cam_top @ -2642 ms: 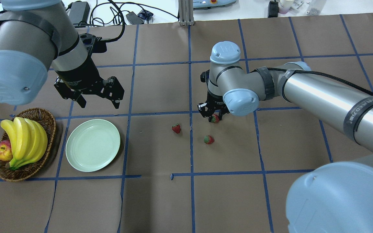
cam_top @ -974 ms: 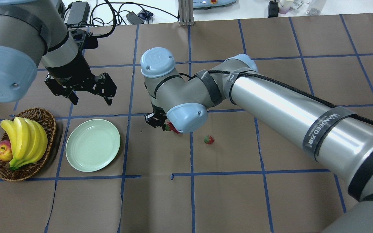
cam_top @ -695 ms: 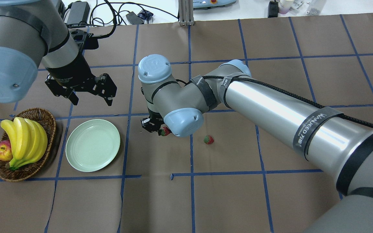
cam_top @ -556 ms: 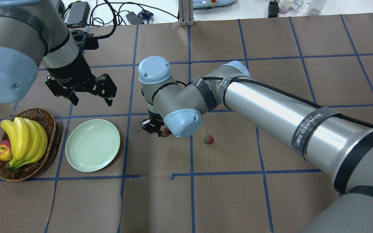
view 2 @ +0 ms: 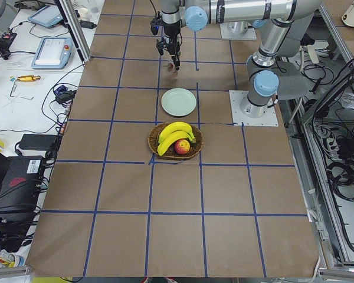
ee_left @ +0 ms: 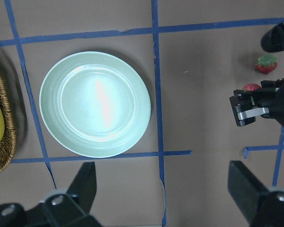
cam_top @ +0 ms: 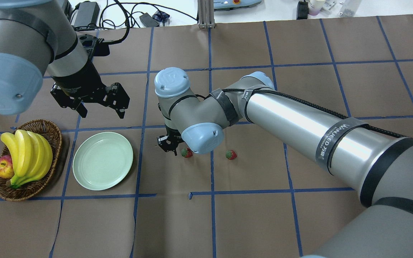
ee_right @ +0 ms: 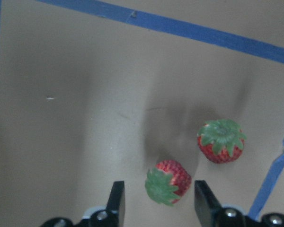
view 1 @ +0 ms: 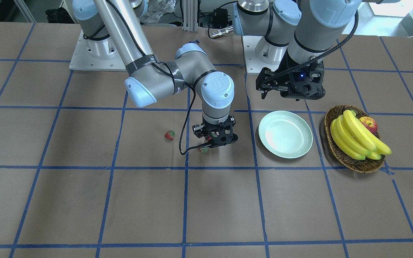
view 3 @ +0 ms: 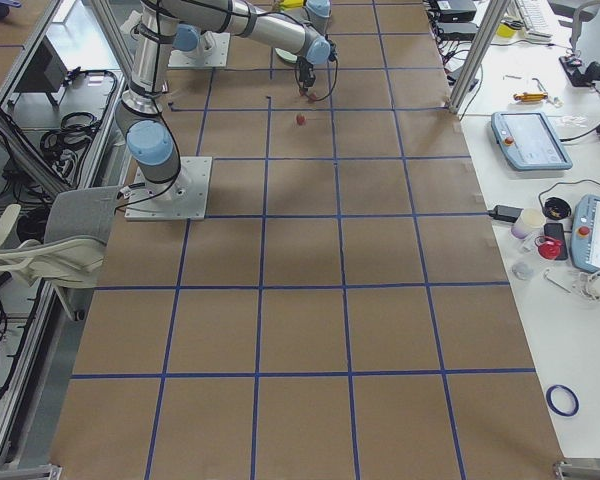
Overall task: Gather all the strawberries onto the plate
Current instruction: 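Lower the strawberry beside the first one and open the right gripper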
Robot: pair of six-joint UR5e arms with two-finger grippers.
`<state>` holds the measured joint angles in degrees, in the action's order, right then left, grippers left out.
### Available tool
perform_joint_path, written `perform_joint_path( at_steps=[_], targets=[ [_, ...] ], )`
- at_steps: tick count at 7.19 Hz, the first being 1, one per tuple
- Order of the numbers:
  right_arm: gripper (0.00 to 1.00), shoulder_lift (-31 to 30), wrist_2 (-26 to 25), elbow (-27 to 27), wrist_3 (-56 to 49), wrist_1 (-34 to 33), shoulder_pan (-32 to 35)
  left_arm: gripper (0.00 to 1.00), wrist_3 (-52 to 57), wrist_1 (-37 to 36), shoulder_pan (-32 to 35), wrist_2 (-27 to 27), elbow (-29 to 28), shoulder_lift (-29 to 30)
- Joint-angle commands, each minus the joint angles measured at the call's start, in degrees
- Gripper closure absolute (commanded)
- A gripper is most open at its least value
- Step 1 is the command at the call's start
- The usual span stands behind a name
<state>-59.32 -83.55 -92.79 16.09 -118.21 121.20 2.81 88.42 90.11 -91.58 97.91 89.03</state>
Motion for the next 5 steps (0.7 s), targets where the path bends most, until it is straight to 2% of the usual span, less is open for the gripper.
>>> perform_joint_path(
  at_steps=[1, 2, 3, 5],
  targets=[
    [0.25, -0.2, 0.4, 0.0, 0.1, 0.0, 0.0, 0.0, 0.0, 0.0, 0.0, 0.1, 0.1, 0.0],
    [0.09, -1.1, -0.1, 0.1, 0.3, 0.1, -0.1, 0.0, 0.0, 0.0, 0.0, 0.1, 0.0, 0.0],
    [0.0, -3.2, -0.7, 0.0, 0.3, 0.8, -0.2, 0.0, 0.0, 0.0, 0.0, 0.0, 0.0, 0.0],
    [0.0, -5.4, -5.2, 0.0, -2.1, 4.3, -3.8, 0.0, 0.0, 0.0, 0.1, 0.1, 0.0, 0.2]
  ],
)
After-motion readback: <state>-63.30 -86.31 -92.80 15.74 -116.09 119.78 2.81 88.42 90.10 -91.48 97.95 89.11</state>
